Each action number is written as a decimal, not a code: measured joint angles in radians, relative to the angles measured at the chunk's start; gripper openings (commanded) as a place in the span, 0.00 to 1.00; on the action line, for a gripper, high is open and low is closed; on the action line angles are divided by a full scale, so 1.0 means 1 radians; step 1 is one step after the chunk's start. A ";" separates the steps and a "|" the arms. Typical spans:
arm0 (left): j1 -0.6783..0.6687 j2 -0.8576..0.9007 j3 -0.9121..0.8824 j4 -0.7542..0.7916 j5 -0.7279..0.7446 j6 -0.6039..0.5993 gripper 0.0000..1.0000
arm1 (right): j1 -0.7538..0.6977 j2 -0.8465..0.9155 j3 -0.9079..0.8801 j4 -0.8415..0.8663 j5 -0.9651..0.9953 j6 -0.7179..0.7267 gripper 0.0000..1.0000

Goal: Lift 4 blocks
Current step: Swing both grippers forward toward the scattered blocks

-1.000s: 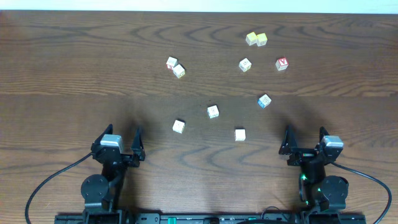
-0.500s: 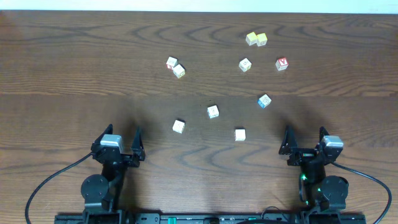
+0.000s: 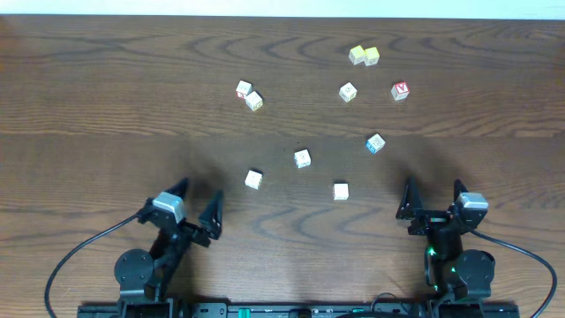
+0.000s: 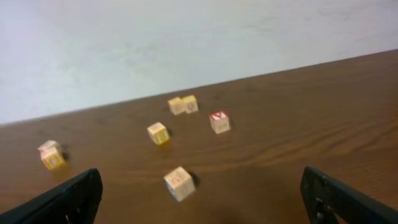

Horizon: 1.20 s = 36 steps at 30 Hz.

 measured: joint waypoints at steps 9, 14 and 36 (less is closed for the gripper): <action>0.000 0.001 0.018 0.191 0.314 -0.149 0.78 | 0.000 0.000 -0.001 0.030 -0.375 0.532 0.99; 0.007 0.086 0.197 0.065 0.321 -0.147 0.78 | 0.000 0.001 0.000 0.268 -0.510 0.584 0.99; -0.045 1.229 1.310 -1.174 0.012 0.195 0.79 | 0.074 0.966 1.085 -0.900 -0.615 -0.015 0.99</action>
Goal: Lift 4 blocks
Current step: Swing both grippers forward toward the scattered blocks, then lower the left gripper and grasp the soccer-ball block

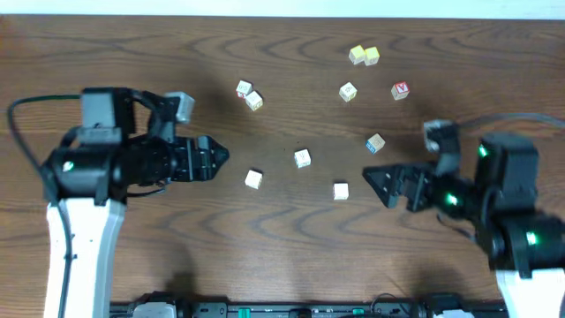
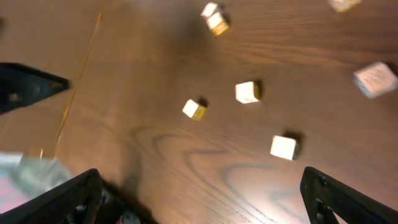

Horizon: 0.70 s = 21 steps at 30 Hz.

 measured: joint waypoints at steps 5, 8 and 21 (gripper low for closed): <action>-0.148 0.158 0.001 -0.064 -0.269 -0.132 0.78 | 0.152 0.163 0.075 -0.039 0.156 0.021 0.99; -0.196 0.246 0.001 -0.020 -0.353 -0.176 0.79 | 0.234 0.256 0.075 -0.047 0.282 0.072 0.99; -0.231 0.470 0.001 0.065 -0.341 -0.255 0.78 | 0.300 0.578 0.076 0.019 0.409 0.199 0.99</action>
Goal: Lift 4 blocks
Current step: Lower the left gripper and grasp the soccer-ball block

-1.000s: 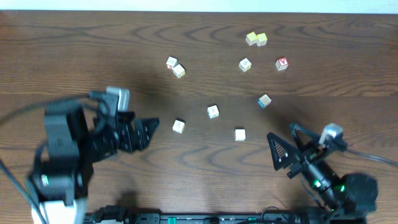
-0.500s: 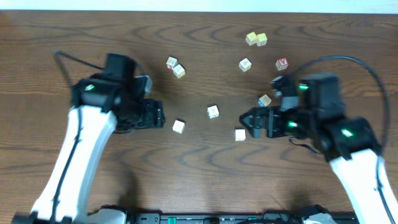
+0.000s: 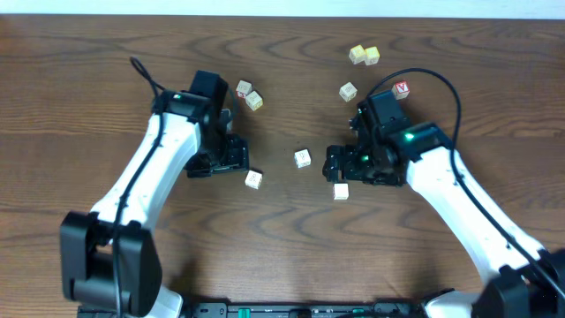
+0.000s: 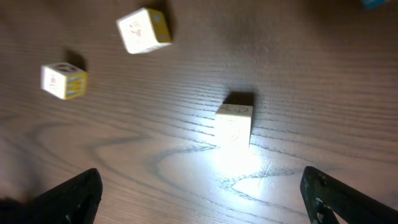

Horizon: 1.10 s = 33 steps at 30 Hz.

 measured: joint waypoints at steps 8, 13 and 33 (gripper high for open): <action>-0.052 0.125 0.000 0.102 0.014 0.033 0.78 | 0.000 0.069 0.000 0.002 0.002 0.011 0.98; -0.078 0.179 0.000 0.147 0.015 0.050 0.78 | 0.000 0.069 0.000 -0.007 0.040 0.015 0.99; -0.126 0.306 0.000 0.164 0.014 0.015 0.47 | 0.000 0.069 -0.002 -0.013 0.074 0.015 0.99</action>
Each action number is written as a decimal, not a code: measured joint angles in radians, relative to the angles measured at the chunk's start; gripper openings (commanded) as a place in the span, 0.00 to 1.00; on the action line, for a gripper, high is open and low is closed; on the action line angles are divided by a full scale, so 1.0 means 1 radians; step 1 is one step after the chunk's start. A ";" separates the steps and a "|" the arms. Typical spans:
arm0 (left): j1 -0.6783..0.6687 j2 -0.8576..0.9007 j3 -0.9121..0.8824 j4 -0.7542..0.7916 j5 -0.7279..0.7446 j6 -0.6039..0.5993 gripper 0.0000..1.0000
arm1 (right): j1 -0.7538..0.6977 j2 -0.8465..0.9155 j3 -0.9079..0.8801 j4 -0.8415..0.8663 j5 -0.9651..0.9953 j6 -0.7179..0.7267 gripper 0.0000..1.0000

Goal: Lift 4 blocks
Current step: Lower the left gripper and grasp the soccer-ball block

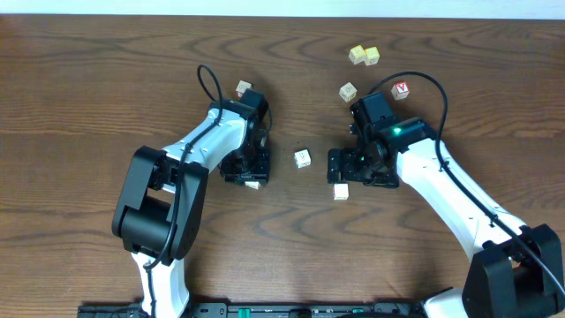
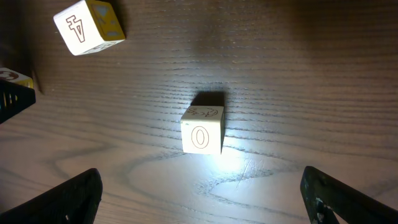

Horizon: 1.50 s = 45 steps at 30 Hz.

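Several small letter blocks lie scattered on the dark wooden table [image 1: 106,106]. My right gripper [image 1: 351,175] [image 2: 202,208] hangs open just above a white block marked "0" [image 1: 341,191] [image 2: 203,129]; its fingers [image 2: 62,199] stand wide apart on either side and touch nothing. My left gripper [image 1: 248,170] is open and low over another white block [image 1: 254,184], which peeks out at the left edge of the right wrist view [image 2: 11,78] beside a dark finger. A block with a yellow side [image 1: 303,158] [image 2: 89,26] lies between the two arms.
At the back lie a pair of yellow blocks [image 1: 364,56], a red-lettered block [image 1: 401,89], a pale block [image 1: 348,91] and one by the left arm [image 1: 243,87]. Both arms stretch in from the near edge and their cables loop over the table.
The left gripper has shifted right, from beside the white block to over it. The right gripper has come lower and closer to the "0" block, which now sits centred between its fingers.
Both arms first rested folded at the near edge with grippers open. Then they were raised and reaching inward over the table. Later each hovered by a white block near the middle, and now each is low over its own block.
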 measured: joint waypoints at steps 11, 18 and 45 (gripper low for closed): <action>0.000 0.000 0.000 -0.029 0.000 -0.112 0.34 | 0.000 0.000 0.000 -0.002 0.003 0.000 0.99; 0.000 0.000 0.000 -0.058 0.000 -0.132 0.61 | 0.000 0.000 0.000 -0.002 0.003 0.000 0.99; 0.245 -0.293 0.144 -0.219 0.000 -0.122 0.72 | 0.048 0.000 0.072 -0.022 -0.077 -0.046 0.99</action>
